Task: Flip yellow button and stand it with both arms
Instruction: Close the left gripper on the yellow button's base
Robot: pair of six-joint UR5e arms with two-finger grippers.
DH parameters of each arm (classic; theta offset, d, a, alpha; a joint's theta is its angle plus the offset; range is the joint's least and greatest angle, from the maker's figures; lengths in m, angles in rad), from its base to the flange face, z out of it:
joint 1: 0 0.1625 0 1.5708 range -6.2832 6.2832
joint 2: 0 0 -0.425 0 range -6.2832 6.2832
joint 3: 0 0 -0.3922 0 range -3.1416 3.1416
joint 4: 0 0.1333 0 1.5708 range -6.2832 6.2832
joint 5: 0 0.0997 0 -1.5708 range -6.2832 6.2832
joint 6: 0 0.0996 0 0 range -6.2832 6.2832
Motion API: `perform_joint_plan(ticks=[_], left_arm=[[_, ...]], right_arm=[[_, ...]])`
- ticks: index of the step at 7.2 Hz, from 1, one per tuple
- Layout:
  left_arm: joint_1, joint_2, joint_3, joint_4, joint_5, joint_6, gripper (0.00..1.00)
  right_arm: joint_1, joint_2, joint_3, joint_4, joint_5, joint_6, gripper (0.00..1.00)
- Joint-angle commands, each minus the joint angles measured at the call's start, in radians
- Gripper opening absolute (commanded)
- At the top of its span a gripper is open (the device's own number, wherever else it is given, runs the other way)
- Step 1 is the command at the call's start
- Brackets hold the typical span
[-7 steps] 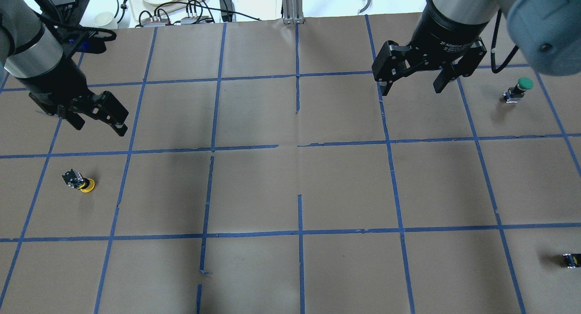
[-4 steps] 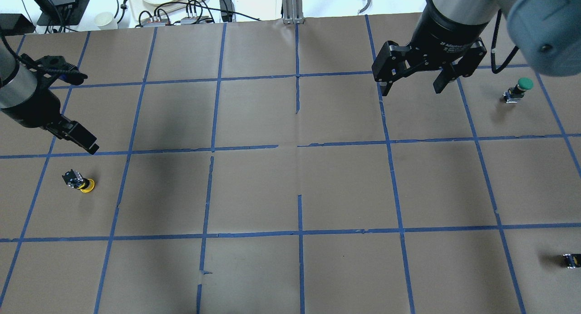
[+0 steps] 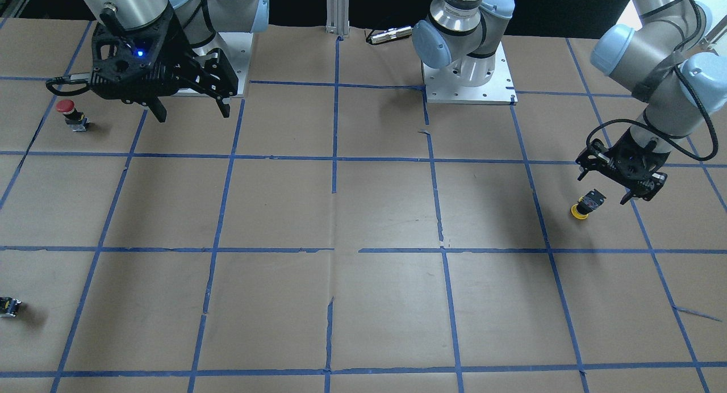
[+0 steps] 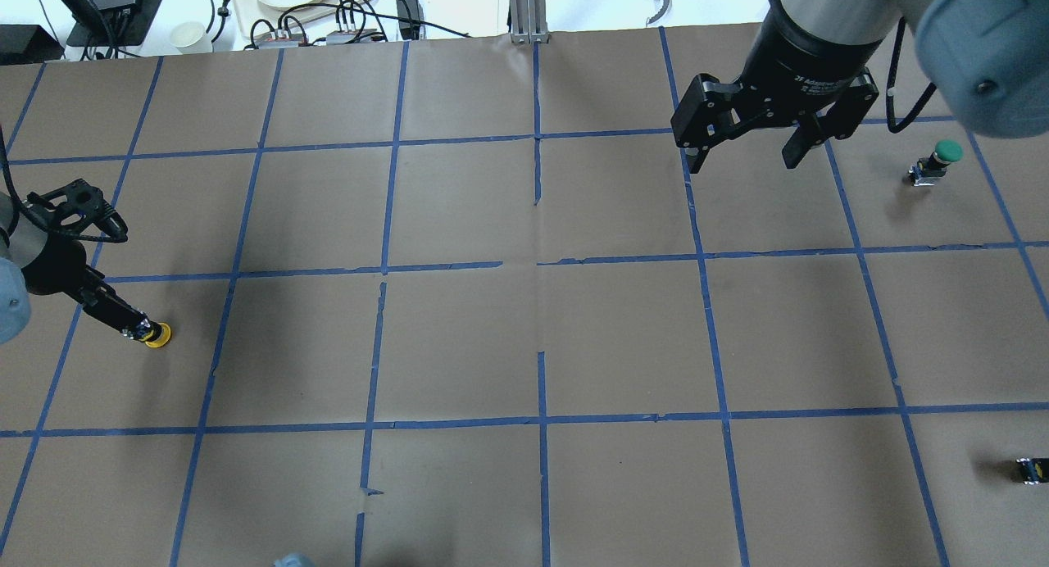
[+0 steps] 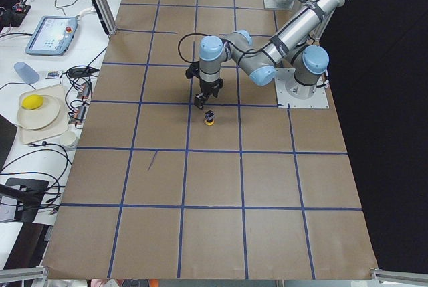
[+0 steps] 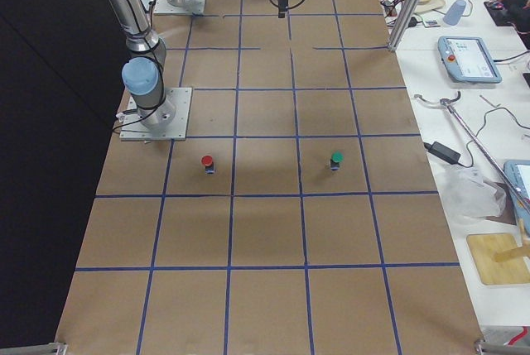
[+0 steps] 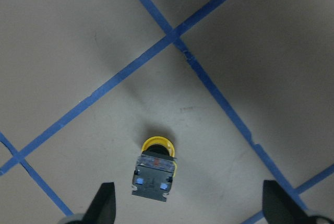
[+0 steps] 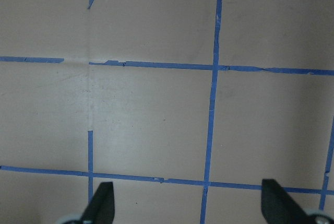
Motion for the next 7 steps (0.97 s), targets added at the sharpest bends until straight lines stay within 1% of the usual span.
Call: perform_joint_plan(ticks=[1, 2, 3, 5, 7], left_arm=[[0.04, -0.052, -0.019, 0.022, -0.018, 0.02, 0.99], [0.04, -0.059, -0.015, 0.023, -0.019, 0.023, 0.98], [0.041, -0.07, -0.008, 0.026, -0.021, 0.026, 0.92], [0.044, -0.092, -0.005, 0.034, -0.019, 0.027, 0.88], [0.043, -0.098, -0.008, 0.049, -0.021, 0.035, 0.78]], right_arm=[[0.0, 0.0, -0.002, 0.0, 0.0, 0.0, 1.0], [0.0, 0.0, 0.0, 0.0, 0.0, 0.0, 1.0], [0.0, 0.0, 0.0, 0.0, -0.002, 0.0, 1.0], [0.0, 0.0, 0.0, 0.0, -0.002, -0.002, 1.0], [0.0, 0.0, 0.0, 0.0, -0.002, 0.0, 1.0]])
